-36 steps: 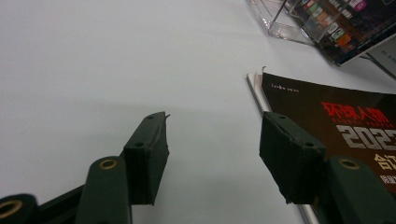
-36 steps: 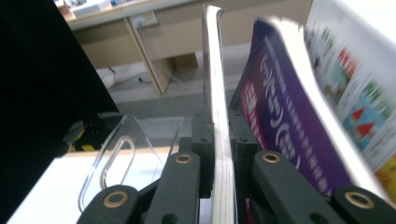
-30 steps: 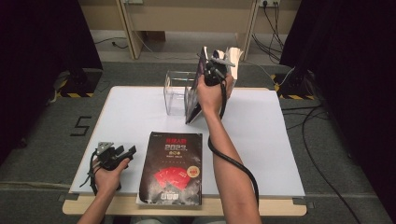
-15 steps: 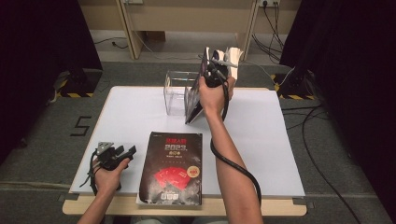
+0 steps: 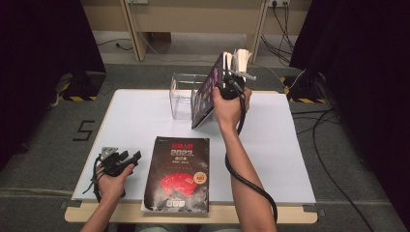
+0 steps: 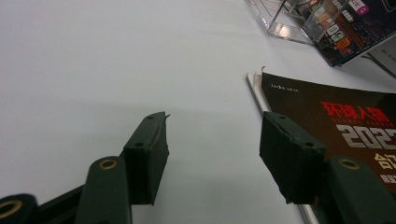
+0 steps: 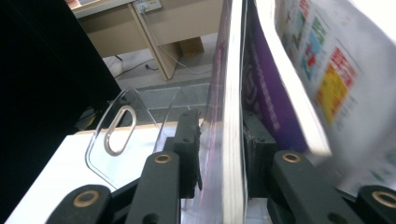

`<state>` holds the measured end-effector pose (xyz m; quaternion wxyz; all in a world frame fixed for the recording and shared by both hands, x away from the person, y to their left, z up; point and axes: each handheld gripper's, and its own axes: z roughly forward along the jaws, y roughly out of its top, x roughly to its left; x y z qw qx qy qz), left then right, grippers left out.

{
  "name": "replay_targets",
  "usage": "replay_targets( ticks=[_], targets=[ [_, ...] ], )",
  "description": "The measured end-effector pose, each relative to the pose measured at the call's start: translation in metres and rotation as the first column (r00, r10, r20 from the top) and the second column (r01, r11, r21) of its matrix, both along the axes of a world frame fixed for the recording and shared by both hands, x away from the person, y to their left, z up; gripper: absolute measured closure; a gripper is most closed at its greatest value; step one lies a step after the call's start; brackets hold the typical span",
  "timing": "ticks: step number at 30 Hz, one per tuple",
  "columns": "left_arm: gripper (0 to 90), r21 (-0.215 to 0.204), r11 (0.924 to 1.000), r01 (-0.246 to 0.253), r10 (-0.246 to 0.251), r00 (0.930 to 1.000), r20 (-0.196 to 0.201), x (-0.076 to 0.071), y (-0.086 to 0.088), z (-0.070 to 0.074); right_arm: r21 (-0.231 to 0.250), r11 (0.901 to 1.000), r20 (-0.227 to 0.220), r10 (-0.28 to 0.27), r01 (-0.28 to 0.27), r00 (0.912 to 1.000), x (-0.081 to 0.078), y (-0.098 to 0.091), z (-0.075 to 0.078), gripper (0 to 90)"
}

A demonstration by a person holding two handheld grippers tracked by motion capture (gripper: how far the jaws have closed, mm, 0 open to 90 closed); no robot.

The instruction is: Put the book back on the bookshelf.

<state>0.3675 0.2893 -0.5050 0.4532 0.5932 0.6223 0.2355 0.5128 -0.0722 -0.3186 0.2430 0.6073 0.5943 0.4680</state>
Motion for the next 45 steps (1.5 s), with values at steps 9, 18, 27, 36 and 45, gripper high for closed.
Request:
replay_targets(
  ticks=[9,18,27,36,45],
  targets=[
    [41.0,0.003,1.0000,0.001,-0.001,1.0000,-0.003,0.000,0.000,0.000,0.018,0.9997,0.013,0.017,-0.017,0.9998,-0.023,-0.006,-0.004,72.4],
    [41.0,0.004,1.0000,0.001,-0.001,1.0000,-0.001,0.000,0.000,0.000,0.040,0.9991,-0.006,0.014,-0.014,0.9999,-0.023,-0.004,-0.008,82.8],
    [41.0,0.001,1.0000,0.000,0.000,1.0000,-0.003,0.000,0.000,0.000,0.059,0.9981,0.001,0.016,-0.016,0.9999,-0.007,0.005,-0.001,83.9],
    [41.1,0.005,1.0000,0.001,-0.001,1.0000,0.002,0.000,-0.001,0.000,0.034,0.9994,0.010,-0.004,0.003,0.9999,0.000,0.014,0.004,83.7],
    [41.2,0.007,1.0000,0.001,-0.001,1.0000,0.001,0.000,-0.001,0.000,0.003,0.9994,0.028,-0.035,0.035,0.9990,-0.006,0.009,-0.003,79.3]
  ],
)
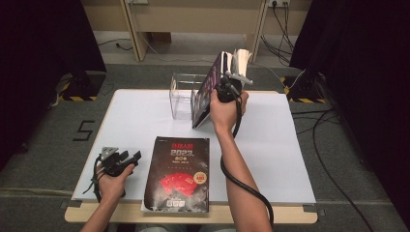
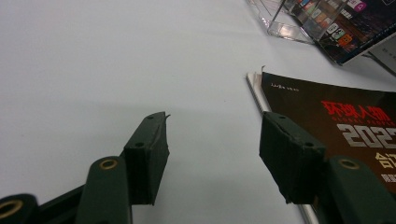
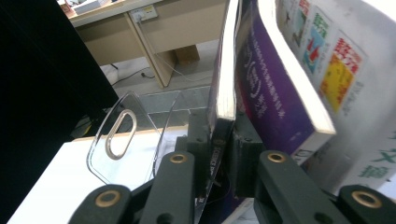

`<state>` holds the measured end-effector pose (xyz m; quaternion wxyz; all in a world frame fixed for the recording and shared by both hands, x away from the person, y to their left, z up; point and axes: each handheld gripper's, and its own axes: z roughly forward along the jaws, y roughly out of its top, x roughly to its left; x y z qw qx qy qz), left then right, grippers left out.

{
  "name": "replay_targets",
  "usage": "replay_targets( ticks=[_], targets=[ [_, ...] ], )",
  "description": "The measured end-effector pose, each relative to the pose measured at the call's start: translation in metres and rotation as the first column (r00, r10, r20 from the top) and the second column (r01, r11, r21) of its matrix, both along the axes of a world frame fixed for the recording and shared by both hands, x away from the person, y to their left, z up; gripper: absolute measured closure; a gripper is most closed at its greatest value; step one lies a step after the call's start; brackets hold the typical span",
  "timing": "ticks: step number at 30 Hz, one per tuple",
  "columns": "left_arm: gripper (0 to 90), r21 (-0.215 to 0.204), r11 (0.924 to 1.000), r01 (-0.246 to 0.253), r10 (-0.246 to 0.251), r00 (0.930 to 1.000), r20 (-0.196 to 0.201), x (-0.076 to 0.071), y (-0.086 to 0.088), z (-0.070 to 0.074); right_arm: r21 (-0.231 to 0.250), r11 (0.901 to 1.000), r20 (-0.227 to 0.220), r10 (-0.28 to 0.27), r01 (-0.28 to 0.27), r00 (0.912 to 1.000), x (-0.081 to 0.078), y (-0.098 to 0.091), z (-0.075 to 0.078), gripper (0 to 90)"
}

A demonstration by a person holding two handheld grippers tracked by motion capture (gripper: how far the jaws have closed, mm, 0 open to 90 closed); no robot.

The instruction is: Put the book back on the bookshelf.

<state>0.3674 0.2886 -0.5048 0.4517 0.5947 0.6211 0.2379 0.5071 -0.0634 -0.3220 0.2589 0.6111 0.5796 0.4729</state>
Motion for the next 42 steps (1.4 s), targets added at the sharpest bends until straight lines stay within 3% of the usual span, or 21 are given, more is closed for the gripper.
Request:
replay_targets(
  ticks=[9,15,19,33,42],
  targets=[
    [41.2,0.005,1.0000,-0.001,0.001,1.0000,0.002,0.000,-0.001,0.000,-0.002,0.9998,0.009,0.021,-0.021,0.9997,-0.016,-0.004,-0.016,79.4],
    [41.2,0.003,1.0000,0.000,0.000,1.0000,0.002,0.000,0.000,0.000,0.024,0.9994,0.001,0.024,-0.024,0.9997,-0.015,-0.010,-0.017,82.3],
    [41.2,0.002,1.0000,0.000,0.000,1.0000,0.003,0.000,0.000,0.000,0.008,0.9997,0.010,0.021,-0.021,0.9997,-0.017,-0.011,-0.019,81.6],
    [41.6,0.018,0.9998,-0.003,0.003,1.0000,0.001,0.000,-0.002,0.000,-0.044,0.9962,0.047,0.077,-0.075,0.9959,-0.030,-0.020,-0.026,60.7],
    [41.1,0.024,0.9997,-0.002,0.002,1.0000,0.007,-0.001,-0.002,0.001,-0.074,0.9905,0.038,0.119,-0.116,0.9922,-0.043,-0.027,-0.035,57.1]
  ],
)
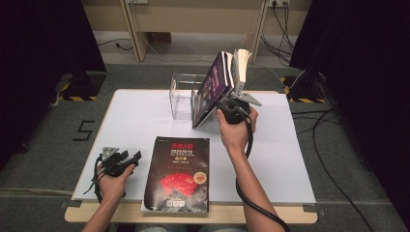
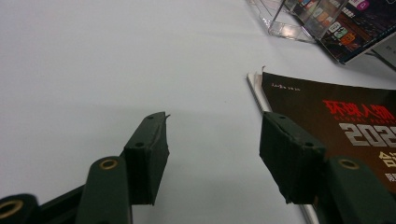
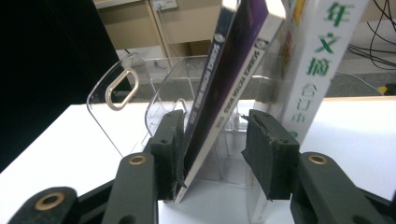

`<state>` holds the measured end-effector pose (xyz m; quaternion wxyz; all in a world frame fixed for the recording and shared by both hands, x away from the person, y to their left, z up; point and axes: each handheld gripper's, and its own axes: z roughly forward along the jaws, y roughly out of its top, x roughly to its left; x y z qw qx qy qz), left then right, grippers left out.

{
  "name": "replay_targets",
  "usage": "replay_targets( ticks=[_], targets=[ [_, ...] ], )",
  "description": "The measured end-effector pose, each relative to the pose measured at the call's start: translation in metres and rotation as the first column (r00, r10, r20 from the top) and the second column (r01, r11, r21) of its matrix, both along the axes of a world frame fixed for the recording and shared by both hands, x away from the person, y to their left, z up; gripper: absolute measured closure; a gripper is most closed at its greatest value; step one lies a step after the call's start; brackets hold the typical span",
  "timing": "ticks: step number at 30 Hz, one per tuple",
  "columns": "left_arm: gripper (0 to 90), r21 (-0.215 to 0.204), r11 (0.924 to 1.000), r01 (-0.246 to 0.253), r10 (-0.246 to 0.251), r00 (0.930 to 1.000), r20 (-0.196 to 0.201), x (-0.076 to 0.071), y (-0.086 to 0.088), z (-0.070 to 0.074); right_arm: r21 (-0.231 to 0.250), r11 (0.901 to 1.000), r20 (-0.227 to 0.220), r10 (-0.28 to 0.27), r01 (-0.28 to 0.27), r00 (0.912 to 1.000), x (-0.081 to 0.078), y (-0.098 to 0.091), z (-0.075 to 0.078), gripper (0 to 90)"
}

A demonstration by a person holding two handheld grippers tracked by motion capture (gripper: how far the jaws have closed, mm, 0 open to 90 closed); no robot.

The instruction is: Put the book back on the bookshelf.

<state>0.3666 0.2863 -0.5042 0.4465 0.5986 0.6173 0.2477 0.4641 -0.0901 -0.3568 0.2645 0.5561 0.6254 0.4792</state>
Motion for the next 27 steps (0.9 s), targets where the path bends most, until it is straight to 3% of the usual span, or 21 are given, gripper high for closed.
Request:
replay_targets(
  ticks=[16,27],
  targets=[
    [40.2,-0.003,1.0000,-0.001,0.001,1.0000,0.003,0.000,0.000,0.000,-0.005,0.9994,-0.015,0.035,-0.035,0.9993,-0.015,-0.008,-0.003,56.8],
    [40.1,-0.005,1.0000,0.004,-0.004,1.0000,0.005,0.000,0.000,0.000,0.004,0.9989,-0.050,0.048,-0.048,0.9976,-0.029,-0.020,-0.019,56.8]
  ],
)
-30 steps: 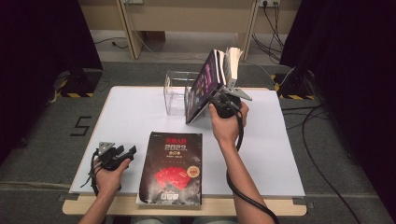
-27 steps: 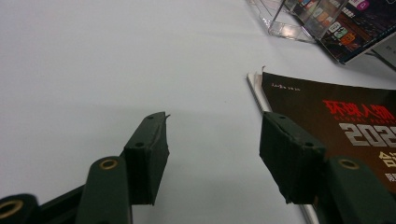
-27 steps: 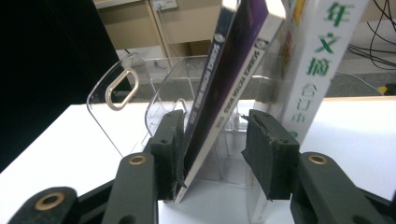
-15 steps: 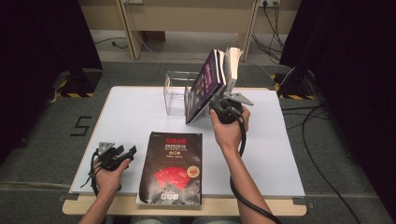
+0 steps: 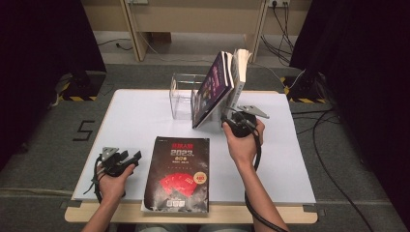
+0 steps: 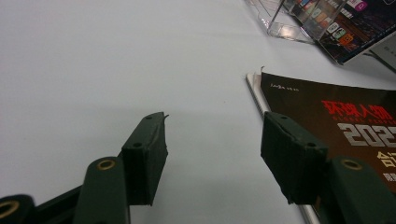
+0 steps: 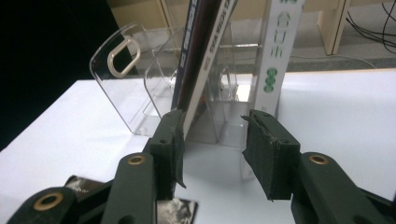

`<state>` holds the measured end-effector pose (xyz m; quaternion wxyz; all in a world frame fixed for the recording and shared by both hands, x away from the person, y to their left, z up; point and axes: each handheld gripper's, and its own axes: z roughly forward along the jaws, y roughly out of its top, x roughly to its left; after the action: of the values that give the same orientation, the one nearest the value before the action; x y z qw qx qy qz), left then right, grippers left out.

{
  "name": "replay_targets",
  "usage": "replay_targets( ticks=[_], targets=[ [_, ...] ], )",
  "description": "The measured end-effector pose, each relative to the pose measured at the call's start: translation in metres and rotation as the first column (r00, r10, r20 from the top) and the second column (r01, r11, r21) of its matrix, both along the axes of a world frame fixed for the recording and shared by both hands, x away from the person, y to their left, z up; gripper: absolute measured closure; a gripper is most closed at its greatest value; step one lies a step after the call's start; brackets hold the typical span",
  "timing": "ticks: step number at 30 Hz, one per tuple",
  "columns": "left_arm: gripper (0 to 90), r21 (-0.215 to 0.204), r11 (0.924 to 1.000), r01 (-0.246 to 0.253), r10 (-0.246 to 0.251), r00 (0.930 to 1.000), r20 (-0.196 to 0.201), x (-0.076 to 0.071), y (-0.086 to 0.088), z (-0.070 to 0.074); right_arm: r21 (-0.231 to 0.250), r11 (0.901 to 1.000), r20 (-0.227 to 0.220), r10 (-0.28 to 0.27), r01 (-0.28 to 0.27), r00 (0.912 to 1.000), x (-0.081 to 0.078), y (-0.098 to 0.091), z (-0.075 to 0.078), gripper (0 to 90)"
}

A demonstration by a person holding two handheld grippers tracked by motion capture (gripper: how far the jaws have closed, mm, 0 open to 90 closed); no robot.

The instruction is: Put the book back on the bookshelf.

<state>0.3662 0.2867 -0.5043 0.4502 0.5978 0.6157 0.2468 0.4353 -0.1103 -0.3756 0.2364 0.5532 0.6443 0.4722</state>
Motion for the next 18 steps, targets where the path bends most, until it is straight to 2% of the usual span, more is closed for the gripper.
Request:
replay_targets(
  ticks=[18],
  targets=[
    [39.4,-0.005,1.0000,0.004,-0.004,1.0000,0.003,0.000,0.001,0.000,-0.008,0.9994,-0.055,0.032,-0.033,0.9979,-0.019,-0.003,-0.024,56.8]
  ],
)
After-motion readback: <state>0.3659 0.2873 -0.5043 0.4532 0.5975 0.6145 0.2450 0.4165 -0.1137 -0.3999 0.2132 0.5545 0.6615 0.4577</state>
